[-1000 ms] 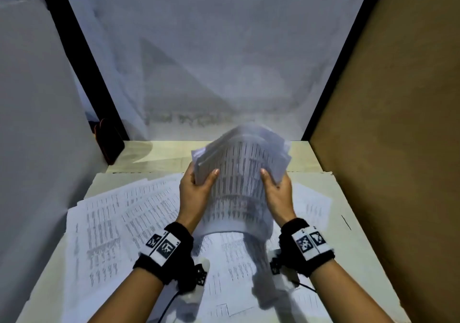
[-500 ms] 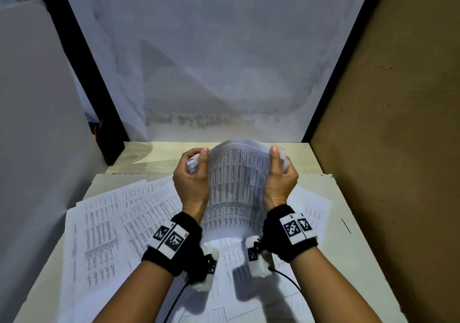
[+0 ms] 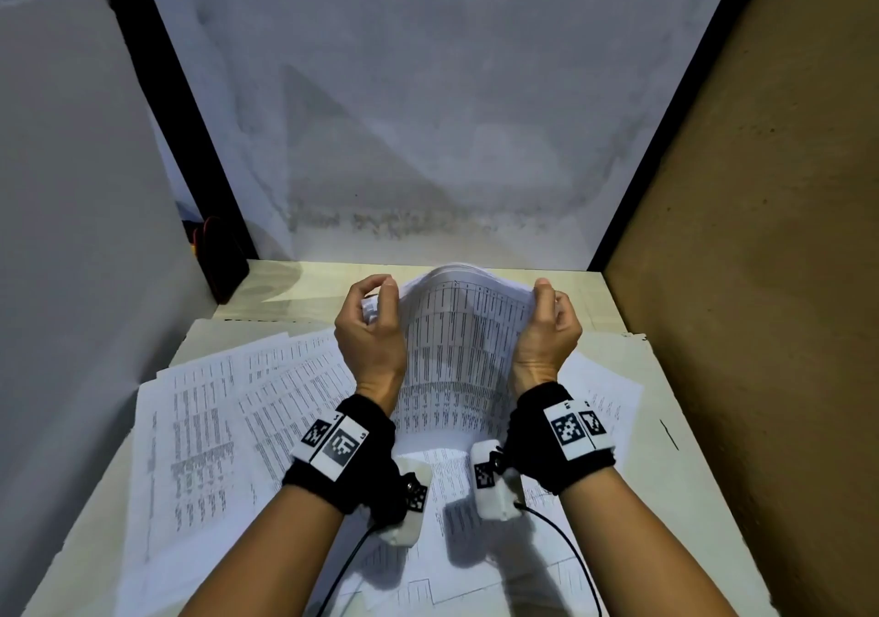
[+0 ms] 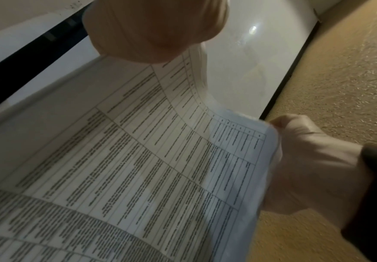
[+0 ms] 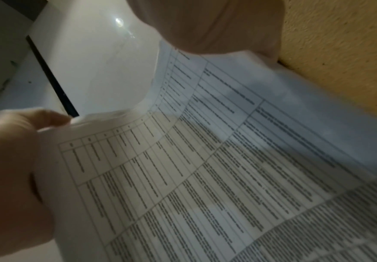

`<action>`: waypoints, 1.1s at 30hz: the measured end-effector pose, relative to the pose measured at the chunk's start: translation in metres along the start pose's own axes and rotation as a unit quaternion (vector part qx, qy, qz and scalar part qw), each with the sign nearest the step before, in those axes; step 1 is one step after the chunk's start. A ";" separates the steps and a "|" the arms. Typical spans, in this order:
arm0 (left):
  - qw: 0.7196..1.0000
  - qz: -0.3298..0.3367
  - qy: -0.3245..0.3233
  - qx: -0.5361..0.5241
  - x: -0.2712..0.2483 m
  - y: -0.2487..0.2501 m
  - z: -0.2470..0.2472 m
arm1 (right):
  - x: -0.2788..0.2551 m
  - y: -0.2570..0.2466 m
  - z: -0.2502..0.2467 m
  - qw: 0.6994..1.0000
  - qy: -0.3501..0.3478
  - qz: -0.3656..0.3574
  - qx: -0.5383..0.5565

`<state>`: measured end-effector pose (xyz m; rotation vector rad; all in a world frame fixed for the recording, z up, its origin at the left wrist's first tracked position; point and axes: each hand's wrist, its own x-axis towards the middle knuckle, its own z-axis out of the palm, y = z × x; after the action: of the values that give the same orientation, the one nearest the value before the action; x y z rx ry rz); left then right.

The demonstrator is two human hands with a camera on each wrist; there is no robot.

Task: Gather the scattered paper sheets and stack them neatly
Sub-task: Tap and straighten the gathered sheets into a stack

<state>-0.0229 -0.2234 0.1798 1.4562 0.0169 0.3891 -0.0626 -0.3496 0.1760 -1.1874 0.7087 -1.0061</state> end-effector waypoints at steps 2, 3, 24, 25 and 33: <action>1.000 -0.004 -0.002 -0.009 0.002 -0.001 -0.001 | 0.003 0.001 -0.001 1.000 -0.007 0.002 0.011; 1.000 0.000 -0.010 -0.024 0.003 0.000 -0.003 | 0.005 0.002 -0.003 1.000 -0.017 -0.006 0.019; 0.955 -0.170 -0.237 0.044 -0.013 -0.052 -0.069 | 0.001 0.048 -0.072 0.923 -0.323 0.156 -0.142; 0.956 -0.175 -0.232 0.044 -0.012 -0.052 -0.068 | 0.001 0.049 -0.071 0.923 -0.318 0.162 -0.141; 0.975 -0.124 -0.185 0.015 -0.007 -0.032 -0.056 | -0.003 0.032 -0.047 0.937 -0.312 0.073 -0.141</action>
<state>-0.0355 -0.1738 0.1406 1.5160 -0.0946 -0.0887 -0.0968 -0.3640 0.1325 -1.5749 0.4260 -0.3616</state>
